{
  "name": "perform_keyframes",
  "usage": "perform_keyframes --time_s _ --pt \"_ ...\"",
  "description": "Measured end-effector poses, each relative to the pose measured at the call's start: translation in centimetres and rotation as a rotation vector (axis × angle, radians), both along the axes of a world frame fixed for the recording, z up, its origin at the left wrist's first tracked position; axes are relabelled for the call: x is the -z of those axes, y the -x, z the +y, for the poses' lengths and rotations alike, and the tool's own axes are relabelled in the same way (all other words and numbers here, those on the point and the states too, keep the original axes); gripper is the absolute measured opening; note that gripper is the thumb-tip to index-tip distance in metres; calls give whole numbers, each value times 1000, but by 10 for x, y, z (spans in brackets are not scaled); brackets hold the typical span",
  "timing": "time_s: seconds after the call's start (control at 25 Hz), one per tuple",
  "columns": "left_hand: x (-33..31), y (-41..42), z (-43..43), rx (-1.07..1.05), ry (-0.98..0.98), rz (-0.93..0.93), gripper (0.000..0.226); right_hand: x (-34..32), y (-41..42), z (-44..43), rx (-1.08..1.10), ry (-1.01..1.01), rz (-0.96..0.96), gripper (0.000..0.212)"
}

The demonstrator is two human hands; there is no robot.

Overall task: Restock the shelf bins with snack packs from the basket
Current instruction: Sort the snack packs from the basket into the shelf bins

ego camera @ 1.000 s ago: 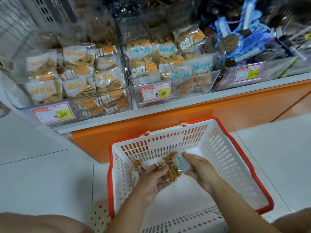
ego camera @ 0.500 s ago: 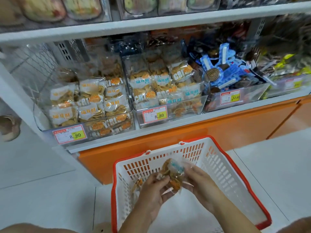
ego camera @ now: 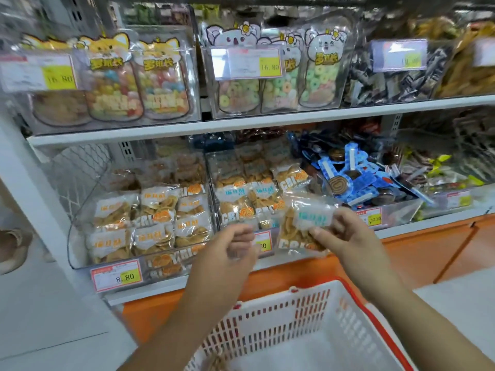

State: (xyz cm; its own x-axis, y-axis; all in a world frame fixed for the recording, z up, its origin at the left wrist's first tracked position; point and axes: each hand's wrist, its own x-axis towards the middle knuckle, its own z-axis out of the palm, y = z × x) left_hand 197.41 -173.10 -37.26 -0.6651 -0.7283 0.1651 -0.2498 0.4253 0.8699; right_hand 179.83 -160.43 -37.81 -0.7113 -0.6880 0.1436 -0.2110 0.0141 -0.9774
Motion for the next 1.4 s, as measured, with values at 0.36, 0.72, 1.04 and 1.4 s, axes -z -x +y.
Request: perform_keyframes --time_s 0.36,0.72,1.04,1.4 --pt "5 12 -84 -119 344 -314 73 -38 46 -88 -36 -94 220 21" --pt "20 13 -95 -102 304 -333 67 -22 8 -130 -206 -482 594 86" --pt "22 14 -95 -118 285 -296 67 -11 16 -130 -330 -554 836 67" --pt "20 16 -94 -123 264 -271 68 -15 25 -127 -462 -599 820 52"
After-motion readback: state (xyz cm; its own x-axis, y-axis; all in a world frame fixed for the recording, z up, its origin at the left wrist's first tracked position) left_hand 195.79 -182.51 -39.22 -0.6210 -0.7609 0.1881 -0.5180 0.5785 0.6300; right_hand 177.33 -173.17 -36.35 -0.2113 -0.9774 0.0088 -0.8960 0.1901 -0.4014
